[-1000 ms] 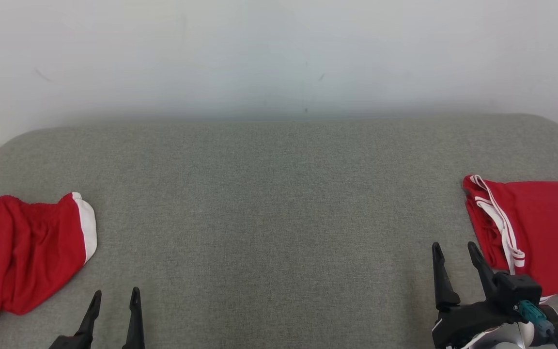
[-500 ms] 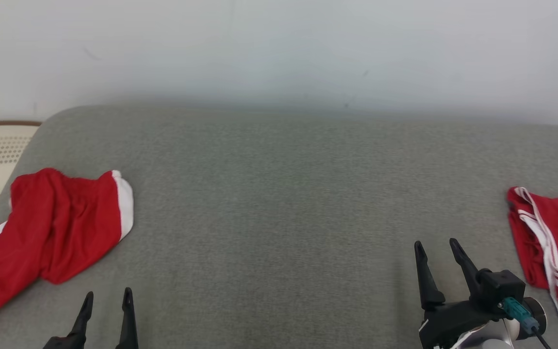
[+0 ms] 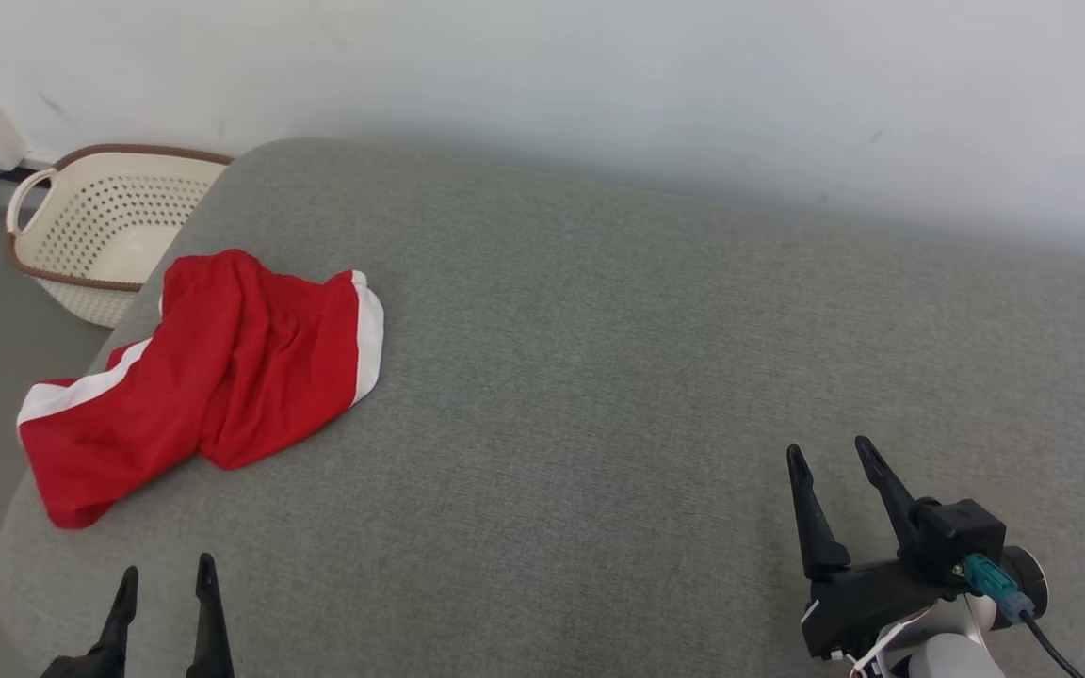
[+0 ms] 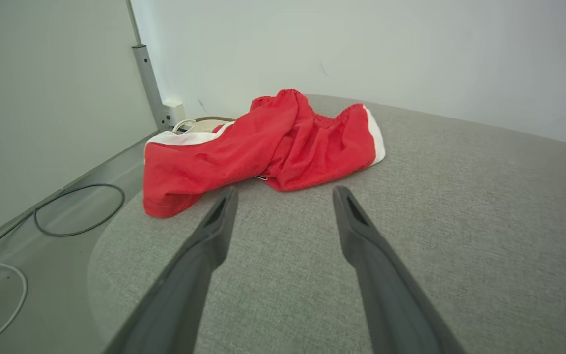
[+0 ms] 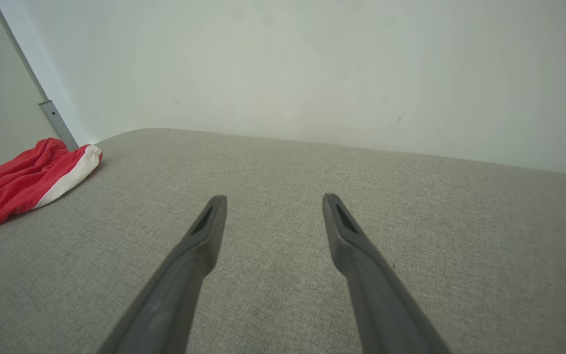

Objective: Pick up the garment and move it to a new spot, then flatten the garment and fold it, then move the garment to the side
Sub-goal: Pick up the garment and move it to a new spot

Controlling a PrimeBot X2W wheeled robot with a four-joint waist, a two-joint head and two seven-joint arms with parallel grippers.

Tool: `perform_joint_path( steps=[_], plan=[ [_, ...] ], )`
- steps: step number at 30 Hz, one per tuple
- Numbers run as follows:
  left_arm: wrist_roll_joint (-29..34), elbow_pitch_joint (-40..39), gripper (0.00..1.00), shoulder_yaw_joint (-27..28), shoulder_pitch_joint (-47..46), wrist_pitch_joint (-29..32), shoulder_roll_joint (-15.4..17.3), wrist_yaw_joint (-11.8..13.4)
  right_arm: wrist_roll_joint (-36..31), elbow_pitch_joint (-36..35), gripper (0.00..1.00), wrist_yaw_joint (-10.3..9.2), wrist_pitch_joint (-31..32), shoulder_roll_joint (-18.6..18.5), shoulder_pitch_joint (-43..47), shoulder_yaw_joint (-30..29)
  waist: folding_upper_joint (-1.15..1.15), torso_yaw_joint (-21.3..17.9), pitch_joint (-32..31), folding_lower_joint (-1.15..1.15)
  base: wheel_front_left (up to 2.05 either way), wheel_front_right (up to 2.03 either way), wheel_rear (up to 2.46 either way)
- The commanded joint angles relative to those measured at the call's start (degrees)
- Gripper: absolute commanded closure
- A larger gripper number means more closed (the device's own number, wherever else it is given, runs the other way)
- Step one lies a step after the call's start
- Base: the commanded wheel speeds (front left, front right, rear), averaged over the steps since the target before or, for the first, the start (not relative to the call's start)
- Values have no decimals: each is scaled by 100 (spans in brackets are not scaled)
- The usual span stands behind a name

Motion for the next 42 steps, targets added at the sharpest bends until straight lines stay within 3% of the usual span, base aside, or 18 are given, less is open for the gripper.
perform_joint_path(
  steps=[1, 13, 19, 30, 42],
  plan=[
    [31, 8, 0, 72, -6, -3, 6, -26, 49, -3, 0, -4, -26, -39, -71, 15, 0, 233, 82, 0, 0, 0, 0],
    [101, 78, 0, 419, -205, -2, 8, -145, 95, 4, 0, -5, -26, -146, -132, 128, 0, 289, 198, 0, 0, 0, 0],
    [-38, 359, 0, 571, -707, -2, 164, -444, 74, -65, 0, -5, -26, -301, -269, 154, 0, 138, 535, 0, 0, 0, 0],
    [-117, 1612, 0, 764, -2113, -2, 686, -683, 25, -314, 0, -5, -26, -649, -716, 208, 0, -287, 1350, 0, 0, 0, 0],
    [-139, 3018, 0, 728, -3345, -3, 1189, -725, -4, -622, 0, -4, -26, -832, -1014, 148, 0, -686, 1914, 0, 0, 0, 0]
  ],
)
